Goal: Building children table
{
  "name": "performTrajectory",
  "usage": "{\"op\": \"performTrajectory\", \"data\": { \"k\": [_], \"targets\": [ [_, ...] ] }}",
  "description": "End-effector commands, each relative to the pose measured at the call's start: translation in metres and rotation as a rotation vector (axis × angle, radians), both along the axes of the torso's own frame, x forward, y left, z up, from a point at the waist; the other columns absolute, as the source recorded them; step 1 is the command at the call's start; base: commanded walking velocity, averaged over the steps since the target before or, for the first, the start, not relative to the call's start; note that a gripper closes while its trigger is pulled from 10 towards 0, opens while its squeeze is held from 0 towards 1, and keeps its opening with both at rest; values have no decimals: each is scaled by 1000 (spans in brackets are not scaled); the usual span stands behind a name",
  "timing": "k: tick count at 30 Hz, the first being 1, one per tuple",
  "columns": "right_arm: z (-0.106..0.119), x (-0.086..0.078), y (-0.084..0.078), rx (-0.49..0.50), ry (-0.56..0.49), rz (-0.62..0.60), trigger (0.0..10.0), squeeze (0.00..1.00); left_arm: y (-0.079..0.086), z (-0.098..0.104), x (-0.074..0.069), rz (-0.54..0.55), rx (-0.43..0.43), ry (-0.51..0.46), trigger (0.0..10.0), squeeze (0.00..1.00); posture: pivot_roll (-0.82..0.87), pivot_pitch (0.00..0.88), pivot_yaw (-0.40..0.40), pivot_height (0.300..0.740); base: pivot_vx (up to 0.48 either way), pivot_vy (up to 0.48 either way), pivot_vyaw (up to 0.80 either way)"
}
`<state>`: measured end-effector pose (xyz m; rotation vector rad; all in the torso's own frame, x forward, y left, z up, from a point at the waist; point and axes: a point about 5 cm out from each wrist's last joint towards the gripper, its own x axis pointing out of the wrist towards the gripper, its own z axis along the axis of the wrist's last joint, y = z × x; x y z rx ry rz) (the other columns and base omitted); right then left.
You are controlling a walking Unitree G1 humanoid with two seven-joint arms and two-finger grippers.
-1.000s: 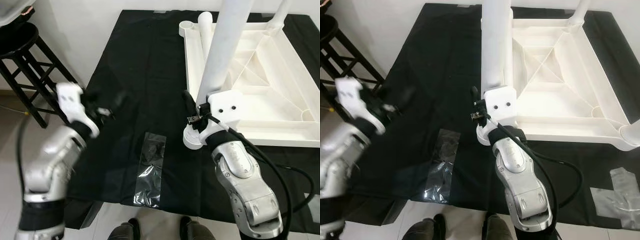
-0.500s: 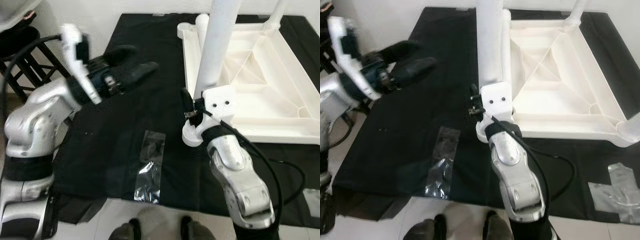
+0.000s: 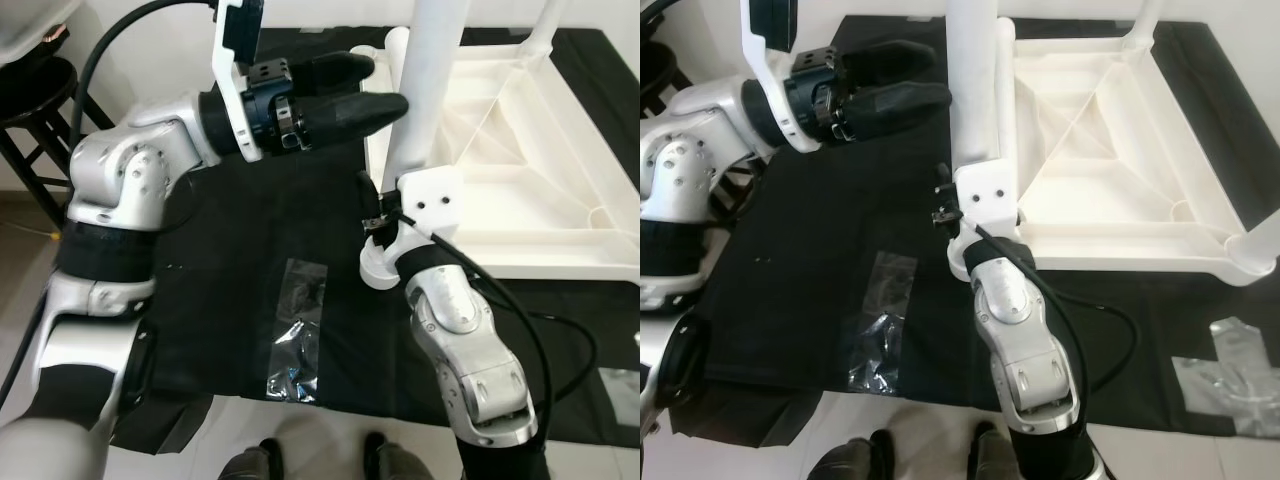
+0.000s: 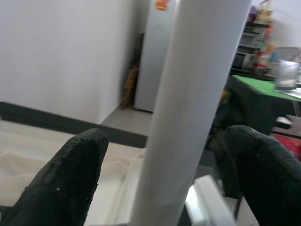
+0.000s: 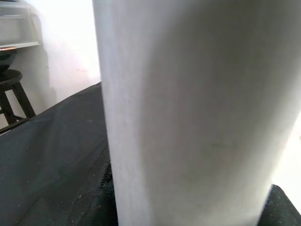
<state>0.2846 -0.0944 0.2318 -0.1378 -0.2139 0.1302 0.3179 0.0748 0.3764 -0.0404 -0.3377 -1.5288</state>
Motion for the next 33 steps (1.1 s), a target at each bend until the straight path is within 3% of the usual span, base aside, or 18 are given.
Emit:
{"op": "performTrajectory", "data": {
  "k": [1,7,8,9,18,22,23,24,26,27,29,31,32,33],
  "targets": [
    [-52,9,-4,-50,248,-39,10000,0,-12,2,1,-31,30,-20,10000,0,50,229,71,740,0,0,0],
    [-50,11,-1,-45,243,-31,10000,0,-28,12,2,-67,40,-51,10000,0,47,226,73,740,0,0,0],
    [-50,11,-1,-44,242,-31,10000,0,-31,14,2,-79,46,-65,7216,0,44,224,74,740,0,0,0],
    [-50,12,-1,-43,241,-31,10000,0,-32,15,2,-88,61,-75,0,0,44,223,76,740,0,0,0],
    [-45,16,-4,-29,220,-22,10000,0,-31,18,2,-114,97,-101,0,0,47,219,72,740,0,0,0],
    [-24,23,-12,0,119,43,10000,0,-32,19,3,-122,108,-111,0,0,44,219,72,740,0,0,0],
    [-12,25,-14,21,72,107,10000,1000,-32,19,2,-126,110,-113,0,0,44,220,71,740,0,0,0],
    [-12,25,-14,21,72,107,10000,1000,-32,19,2,-126,110,-113,0,0,44,220,71,740,0,0,0],
    [17,27,-22,29,-24,316,10000,1000,-32,20,1,-135,111,-118,0,0,42,220,73,740,0,0,0],
    [17,27,-22,29,-24,316,10000,1000,-32,20,1,-135,111,-118,0,0,42,220,73,740,0,0,0],
    [34,27,-31,-32,-62,471,10000,1000,-33,19,1,-146,115,-121,0,0,42,221,74,740,0,0,0],
    [34,27,-31,-32,-62,471,10000,1000,-33,19,1,-146,115,-121,0,0,42,221,74,740,0,0,0],
    [39,26,-38,-99,-59,559,10000,1000,-33,18,1,-151,119,-122,0,0,42,221,75,740,0,0,0],
    [39,26,-38,-99,-59,559,10000,1000,-33,18,1,-151,119,-122,0,0,42,221,75,740,0,0,0]
  ]
}}
